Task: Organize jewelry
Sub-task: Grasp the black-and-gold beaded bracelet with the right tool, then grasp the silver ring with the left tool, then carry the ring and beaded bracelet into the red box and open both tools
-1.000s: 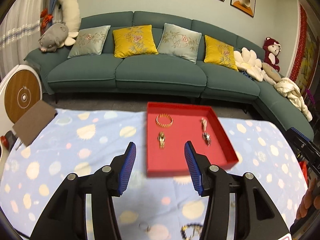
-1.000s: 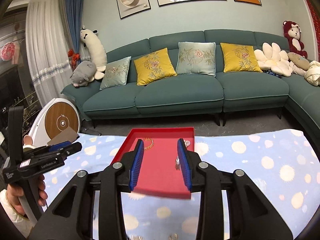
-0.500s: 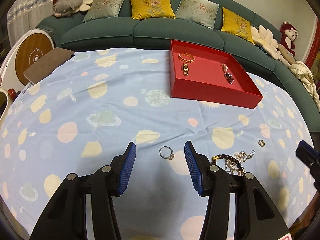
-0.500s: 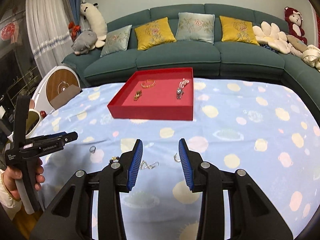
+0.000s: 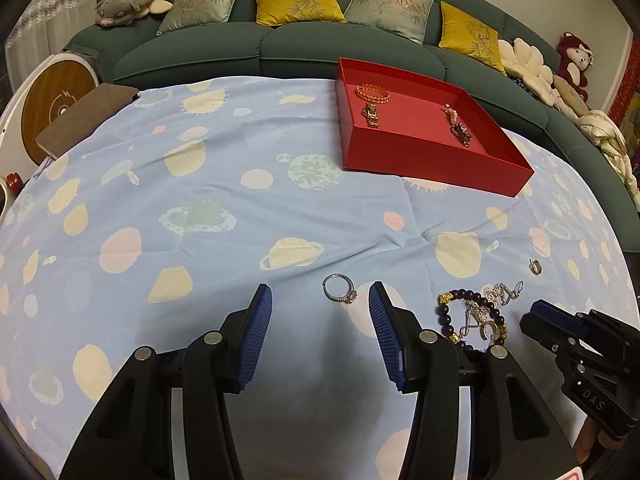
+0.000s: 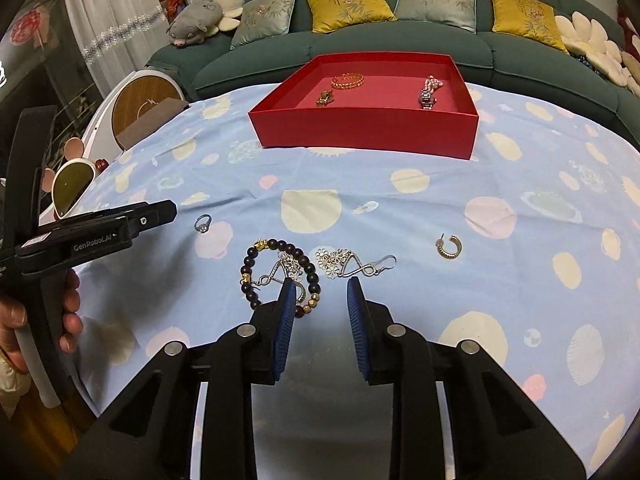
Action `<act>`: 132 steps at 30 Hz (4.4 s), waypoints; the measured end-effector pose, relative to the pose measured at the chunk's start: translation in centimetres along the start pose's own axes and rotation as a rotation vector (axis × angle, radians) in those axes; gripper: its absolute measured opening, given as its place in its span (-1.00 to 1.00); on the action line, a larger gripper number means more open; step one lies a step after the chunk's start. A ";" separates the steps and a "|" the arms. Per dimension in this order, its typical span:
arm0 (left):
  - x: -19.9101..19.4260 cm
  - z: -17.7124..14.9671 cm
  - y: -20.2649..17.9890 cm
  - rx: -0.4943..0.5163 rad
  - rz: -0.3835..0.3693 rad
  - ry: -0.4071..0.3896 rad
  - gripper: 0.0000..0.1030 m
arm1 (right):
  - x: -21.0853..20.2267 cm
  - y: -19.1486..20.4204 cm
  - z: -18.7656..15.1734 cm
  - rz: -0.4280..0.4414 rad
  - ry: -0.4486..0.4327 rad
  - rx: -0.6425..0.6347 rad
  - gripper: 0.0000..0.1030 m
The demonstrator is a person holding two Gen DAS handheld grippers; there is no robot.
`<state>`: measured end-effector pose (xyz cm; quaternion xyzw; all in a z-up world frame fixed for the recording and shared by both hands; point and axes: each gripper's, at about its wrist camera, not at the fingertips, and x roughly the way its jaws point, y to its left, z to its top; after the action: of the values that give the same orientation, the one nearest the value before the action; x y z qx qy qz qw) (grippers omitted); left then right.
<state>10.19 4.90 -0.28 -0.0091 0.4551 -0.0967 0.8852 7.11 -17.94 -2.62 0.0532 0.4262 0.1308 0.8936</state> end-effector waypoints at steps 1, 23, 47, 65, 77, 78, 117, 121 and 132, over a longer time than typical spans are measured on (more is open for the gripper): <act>0.1 -0.1 0.0 -0.001 0.001 0.003 -0.06 | 0.4 0.0 0.0 -0.002 0.007 0.000 -0.62; 0.9 -0.7 1.5 -0.017 0.008 0.031 -0.06 | 2.7 1.0 -0.5 -0.035 0.051 -0.059 -0.86; 3.8 -0.3 -1.4 0.047 0.006 -0.012 -0.44 | -4.5 1.4 2.7 0.145 -0.173 -0.010 -0.86; 0.3 0.9 -2.3 0.031 -0.071 -0.073 -0.64 | -6.0 -0.3 3.4 0.111 -0.224 0.017 -0.86; -3.6 3.2 -4.2 0.034 -0.140 -0.158 -0.64 | -8.3 -1.5 5.0 0.095 -0.301 0.040 -0.86; -3.9 3.6 -4.5 0.034 -0.147 -0.166 -0.64 | -8.5 -1.6 5.2 0.094 -0.309 0.041 -0.86; 7.9 16.8 -5.0 0.003 -0.124 -0.134 -0.63 | 5.4 -8.7 16.1 -0.037 -0.161 0.142 -0.86; 8.0 16.6 -5.0 0.012 -0.105 -0.136 -0.53 | 5.4 -8.4 15.9 -0.063 -0.165 0.137 -0.83; 3.5 17.2 -4.4 -0.002 -0.108 -0.207 -0.15 | 0.0 -6.8 17.0 -0.050 -0.320 0.139 -0.51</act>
<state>25.36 -1.25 7.48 -0.0443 0.3603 -0.1425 0.9208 21.60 -24.20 6.74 0.1240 0.2879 0.0686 0.9471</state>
